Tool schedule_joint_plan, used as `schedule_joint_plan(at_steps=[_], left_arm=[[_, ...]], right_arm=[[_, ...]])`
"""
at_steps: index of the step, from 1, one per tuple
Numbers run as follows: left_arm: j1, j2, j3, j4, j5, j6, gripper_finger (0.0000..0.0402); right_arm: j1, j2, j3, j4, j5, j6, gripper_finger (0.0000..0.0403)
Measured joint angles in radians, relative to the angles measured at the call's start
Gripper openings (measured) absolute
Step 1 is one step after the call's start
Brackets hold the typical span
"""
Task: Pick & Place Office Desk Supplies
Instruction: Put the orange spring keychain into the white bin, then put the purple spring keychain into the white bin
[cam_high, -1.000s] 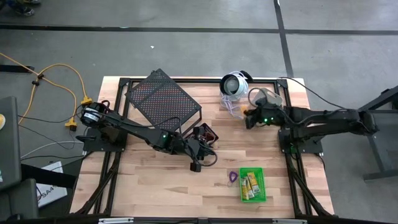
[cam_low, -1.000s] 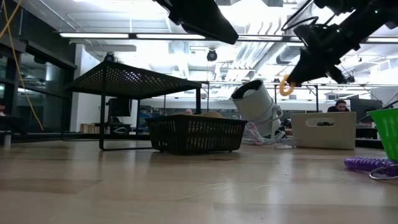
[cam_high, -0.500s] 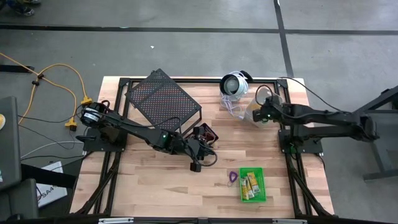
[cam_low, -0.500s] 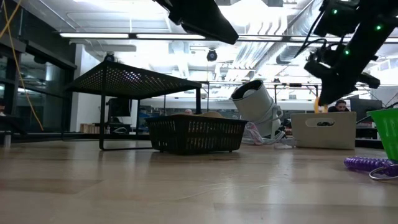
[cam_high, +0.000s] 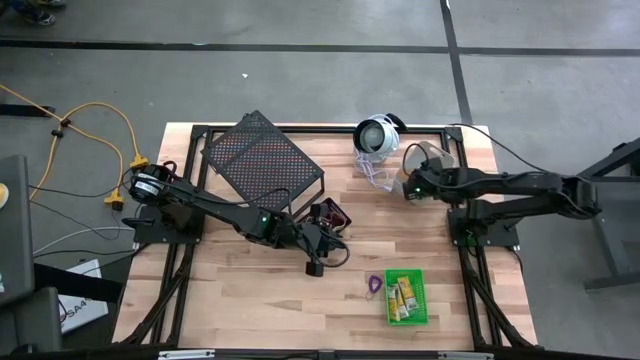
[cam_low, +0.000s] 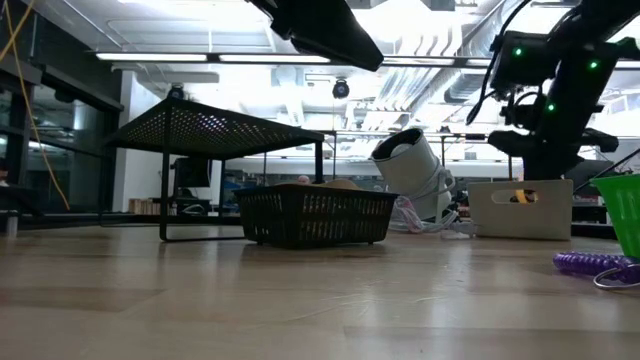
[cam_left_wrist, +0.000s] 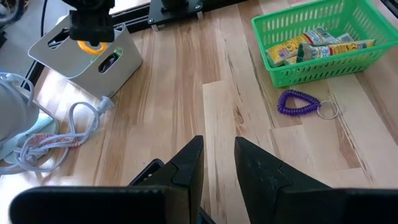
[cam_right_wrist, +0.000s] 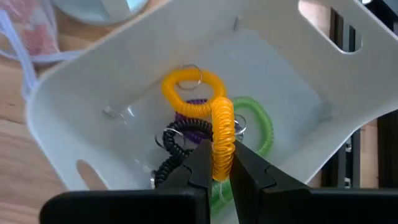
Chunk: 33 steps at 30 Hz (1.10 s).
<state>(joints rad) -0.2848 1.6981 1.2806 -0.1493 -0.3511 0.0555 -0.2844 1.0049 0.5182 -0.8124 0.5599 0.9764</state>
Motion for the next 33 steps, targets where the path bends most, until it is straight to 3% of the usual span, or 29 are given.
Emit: schedule_joint_plan(at_steps=[17,27,33], left_arm=[[0.000,0.000,0.000,0.000,0.000,-0.003,0.0084],[0.000,0.000,0.000,0.000,0.000,-0.003,0.0084],[0.000,0.000,0.000,0.000,0.000,-0.003,0.0084]], right_arm=[[0.000,0.068,0.000,0.006,0.014,0.000,0.0030],[0.001,0.068,0.000,0.008,0.015,-0.003,0.0106],[0.001,0.068,0.000,0.008,0.015,-0.004,0.0122]])
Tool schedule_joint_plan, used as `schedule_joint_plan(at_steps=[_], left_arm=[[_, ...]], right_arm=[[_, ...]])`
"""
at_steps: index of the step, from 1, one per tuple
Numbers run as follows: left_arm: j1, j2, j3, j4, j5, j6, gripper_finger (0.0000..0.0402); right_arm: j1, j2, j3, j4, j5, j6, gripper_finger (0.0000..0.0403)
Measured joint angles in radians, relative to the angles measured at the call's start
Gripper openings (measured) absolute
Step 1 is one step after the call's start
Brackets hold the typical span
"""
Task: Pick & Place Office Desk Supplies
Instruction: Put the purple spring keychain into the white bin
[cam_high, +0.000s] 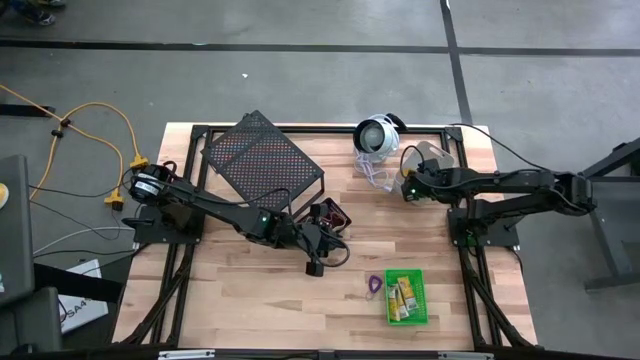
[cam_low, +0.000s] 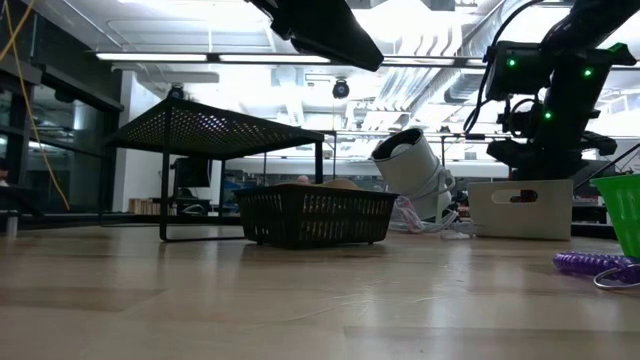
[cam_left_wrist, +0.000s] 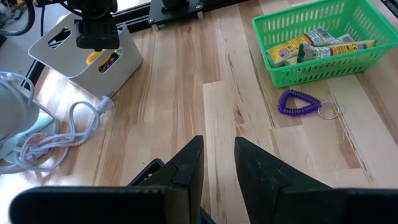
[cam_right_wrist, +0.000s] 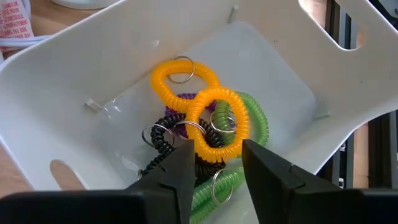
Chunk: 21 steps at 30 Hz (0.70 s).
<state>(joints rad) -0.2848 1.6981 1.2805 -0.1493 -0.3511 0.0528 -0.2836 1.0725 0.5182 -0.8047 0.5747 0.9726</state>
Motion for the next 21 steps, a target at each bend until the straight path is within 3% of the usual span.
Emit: schedule_joint_plan(at_steps=[14,21], left_arm=[[0.000,0.000,0.000,0.000,0.000,0.000,0.0084],[0.000,0.000,0.000,-0.001,0.000,0.001,0.0084]], right_arm=[[0.000,-0.103,0.000,0.107,0.021,-0.129,0.0117],[0.000,-0.137,0.000,0.179,-0.046,-0.213,0.0117]])
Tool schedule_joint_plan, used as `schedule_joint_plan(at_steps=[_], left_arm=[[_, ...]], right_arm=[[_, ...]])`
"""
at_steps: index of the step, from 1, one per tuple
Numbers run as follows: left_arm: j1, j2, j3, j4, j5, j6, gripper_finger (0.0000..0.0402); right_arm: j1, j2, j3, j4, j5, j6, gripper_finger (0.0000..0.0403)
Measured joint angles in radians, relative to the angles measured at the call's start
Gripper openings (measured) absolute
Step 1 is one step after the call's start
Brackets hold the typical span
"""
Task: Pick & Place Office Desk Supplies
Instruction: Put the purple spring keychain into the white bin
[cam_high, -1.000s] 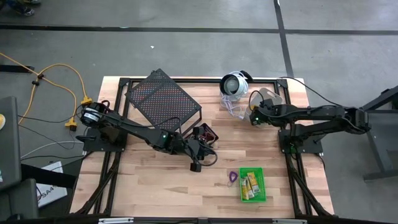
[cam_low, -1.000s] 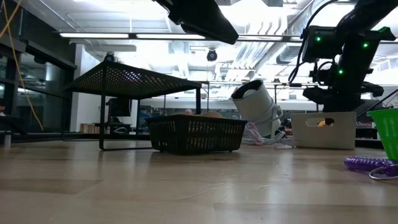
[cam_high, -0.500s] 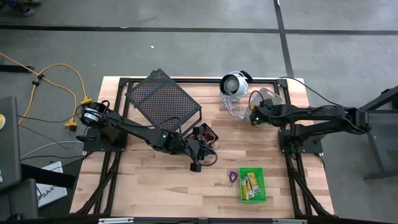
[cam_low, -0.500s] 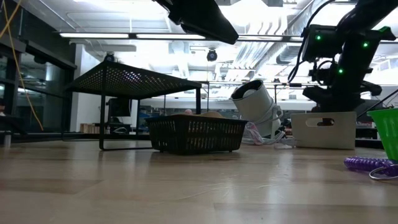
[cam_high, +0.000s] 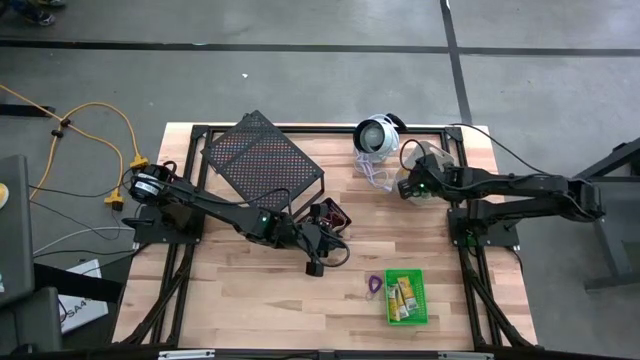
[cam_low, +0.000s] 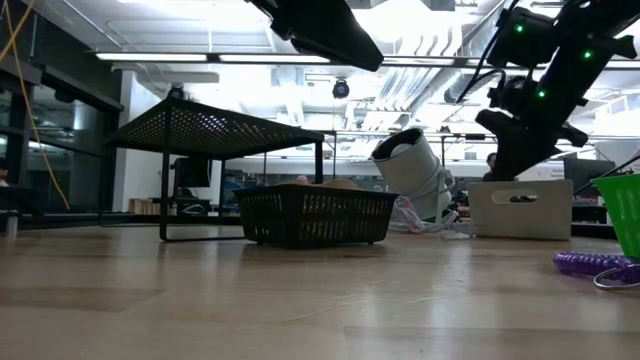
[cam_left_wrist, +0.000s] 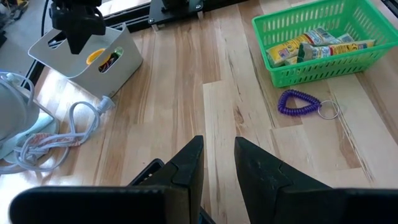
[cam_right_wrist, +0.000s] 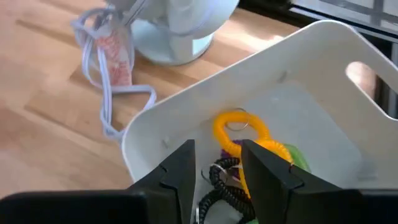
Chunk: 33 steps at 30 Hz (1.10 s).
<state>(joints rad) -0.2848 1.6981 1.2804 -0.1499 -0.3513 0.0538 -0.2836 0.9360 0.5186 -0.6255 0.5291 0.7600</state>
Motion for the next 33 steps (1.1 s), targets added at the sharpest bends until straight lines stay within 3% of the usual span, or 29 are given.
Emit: schedule_joint_plan(at_steps=[12,20,33], left_arm=[[-0.076,-0.042,-0.002,-0.181,-0.020,-0.033,0.0084],[-0.147,-0.105,-0.001,-0.288,-0.030,-0.114,0.0084],[-0.303,-0.109,-0.002,-0.470,-0.276,-0.340,0.0084]], right_arm=[[0.045,-0.007,0.000,0.091,-0.181,-0.058,0.0117],[0.139,-0.007,0.000,0.263,-0.305,-0.054,0.0117],[0.363,0.005,0.000,0.438,-0.349,0.006,0.0117]])
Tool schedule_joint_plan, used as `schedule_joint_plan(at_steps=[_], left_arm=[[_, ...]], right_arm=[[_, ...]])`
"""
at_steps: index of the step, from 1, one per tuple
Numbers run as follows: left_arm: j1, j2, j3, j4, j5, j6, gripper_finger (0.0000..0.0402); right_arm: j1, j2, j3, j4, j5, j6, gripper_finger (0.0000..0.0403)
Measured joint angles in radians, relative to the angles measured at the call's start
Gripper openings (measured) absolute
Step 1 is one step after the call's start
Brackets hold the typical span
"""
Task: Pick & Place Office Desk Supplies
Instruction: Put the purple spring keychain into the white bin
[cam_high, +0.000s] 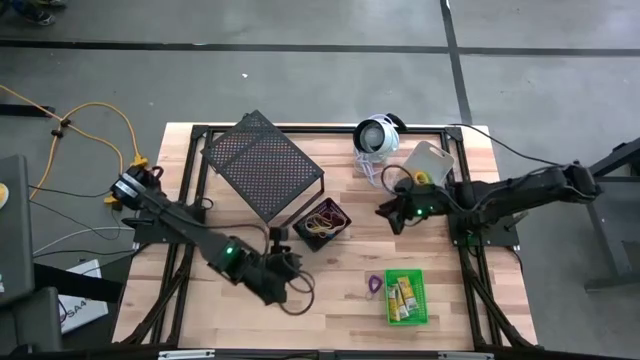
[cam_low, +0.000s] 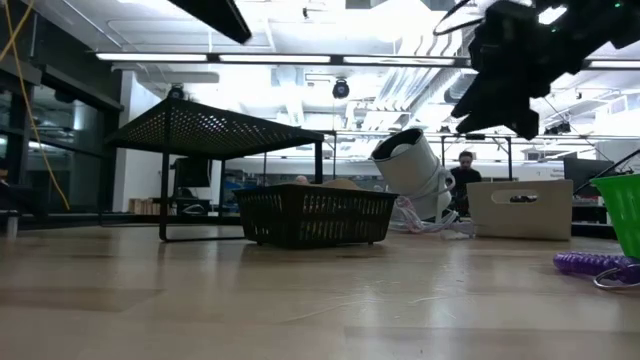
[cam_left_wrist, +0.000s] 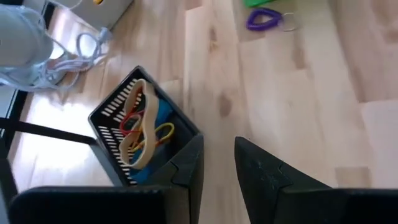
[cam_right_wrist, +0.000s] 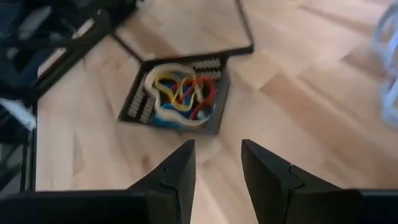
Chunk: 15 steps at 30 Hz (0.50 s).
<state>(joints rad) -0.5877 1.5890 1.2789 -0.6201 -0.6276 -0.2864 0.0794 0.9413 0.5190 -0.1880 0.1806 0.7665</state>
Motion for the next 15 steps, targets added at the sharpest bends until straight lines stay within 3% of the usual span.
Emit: schedule_joint_plan(at_steps=[7,15], left_arm=[[-0.085,-0.001,-0.034,0.015,-0.009,-0.063,0.0084],[-0.204,-0.012,-0.167,0.091,-0.102,-0.210,0.0084]], right_arm=[[0.118,0.000,0.000,0.084,0.029,0.026,0.0117],[0.189,0.000,0.000,0.169,0.027,0.023,0.0117]])
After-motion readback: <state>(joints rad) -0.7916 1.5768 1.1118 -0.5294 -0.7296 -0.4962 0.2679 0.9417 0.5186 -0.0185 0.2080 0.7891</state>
